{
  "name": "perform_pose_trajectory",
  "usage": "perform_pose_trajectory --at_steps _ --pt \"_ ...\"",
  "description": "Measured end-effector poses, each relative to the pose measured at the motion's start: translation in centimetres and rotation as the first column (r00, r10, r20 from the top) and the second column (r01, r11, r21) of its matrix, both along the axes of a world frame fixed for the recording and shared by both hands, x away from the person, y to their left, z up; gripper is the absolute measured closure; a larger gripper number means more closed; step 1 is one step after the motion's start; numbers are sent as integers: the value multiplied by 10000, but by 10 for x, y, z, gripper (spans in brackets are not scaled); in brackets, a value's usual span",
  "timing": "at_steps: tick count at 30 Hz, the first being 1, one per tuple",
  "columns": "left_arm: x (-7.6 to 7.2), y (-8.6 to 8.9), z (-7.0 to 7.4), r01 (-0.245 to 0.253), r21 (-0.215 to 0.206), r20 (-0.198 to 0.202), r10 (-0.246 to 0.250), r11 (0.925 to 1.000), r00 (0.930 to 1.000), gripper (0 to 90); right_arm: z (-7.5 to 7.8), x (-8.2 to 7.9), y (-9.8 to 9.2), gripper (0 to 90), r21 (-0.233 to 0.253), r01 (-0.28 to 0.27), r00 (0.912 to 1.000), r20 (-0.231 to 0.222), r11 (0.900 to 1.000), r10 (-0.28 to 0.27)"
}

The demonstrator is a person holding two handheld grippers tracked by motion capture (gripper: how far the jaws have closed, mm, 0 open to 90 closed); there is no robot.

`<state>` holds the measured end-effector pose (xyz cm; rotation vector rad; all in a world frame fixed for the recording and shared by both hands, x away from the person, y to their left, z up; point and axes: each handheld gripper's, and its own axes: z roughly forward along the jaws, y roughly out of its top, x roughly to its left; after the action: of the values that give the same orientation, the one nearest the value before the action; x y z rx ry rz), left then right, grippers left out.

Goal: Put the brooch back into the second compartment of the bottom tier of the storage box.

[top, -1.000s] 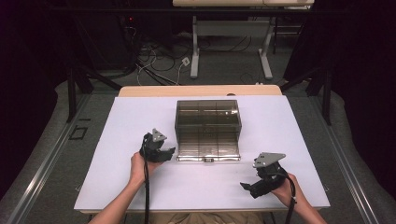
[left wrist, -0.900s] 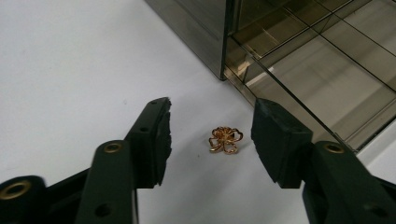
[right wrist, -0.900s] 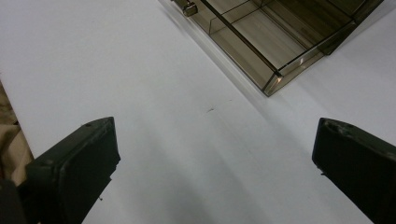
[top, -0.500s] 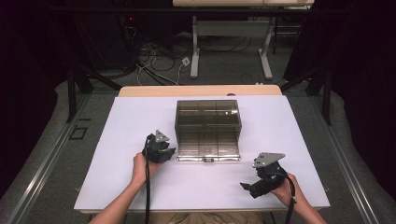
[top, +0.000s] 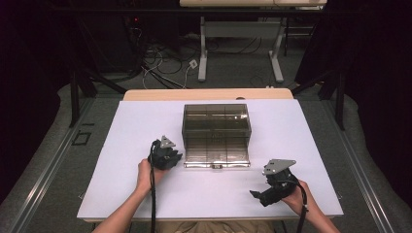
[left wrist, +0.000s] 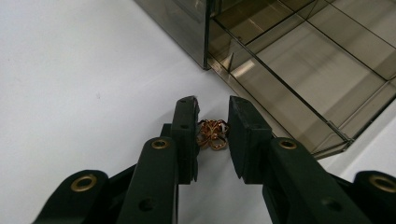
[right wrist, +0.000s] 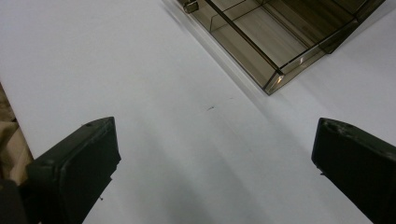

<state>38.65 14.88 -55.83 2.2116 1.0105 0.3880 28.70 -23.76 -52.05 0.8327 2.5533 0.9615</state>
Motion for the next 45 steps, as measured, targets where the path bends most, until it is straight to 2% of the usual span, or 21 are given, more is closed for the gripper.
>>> perform_pose_trajectory --at_steps 12,25,35,42,45 --pt "-1 -1 1 18 -53 70 -18 10000 10000 738 0 0 0 4 108 31 9999 131 9999 -32" --pt "-4 1 3 54 -33 144 -53 10000 9999 744 1 -1 0 4 14 -67 10000 22 10000 67" --pt "-7 2 9 -20 -41 335 21 10000 9994 744 0 -1 0 4 82 40 9999 121 10000 -41" --pt "-9 3 12 -85 -21 491 86 10000 9988 744 0 -1 0 4 18 -47 10000 4 10000 47" --pt "-10 3 13 -113 -13 563 113 9999 9984 745 0 -1 0 4 80 27 9999 128 10000 -28"
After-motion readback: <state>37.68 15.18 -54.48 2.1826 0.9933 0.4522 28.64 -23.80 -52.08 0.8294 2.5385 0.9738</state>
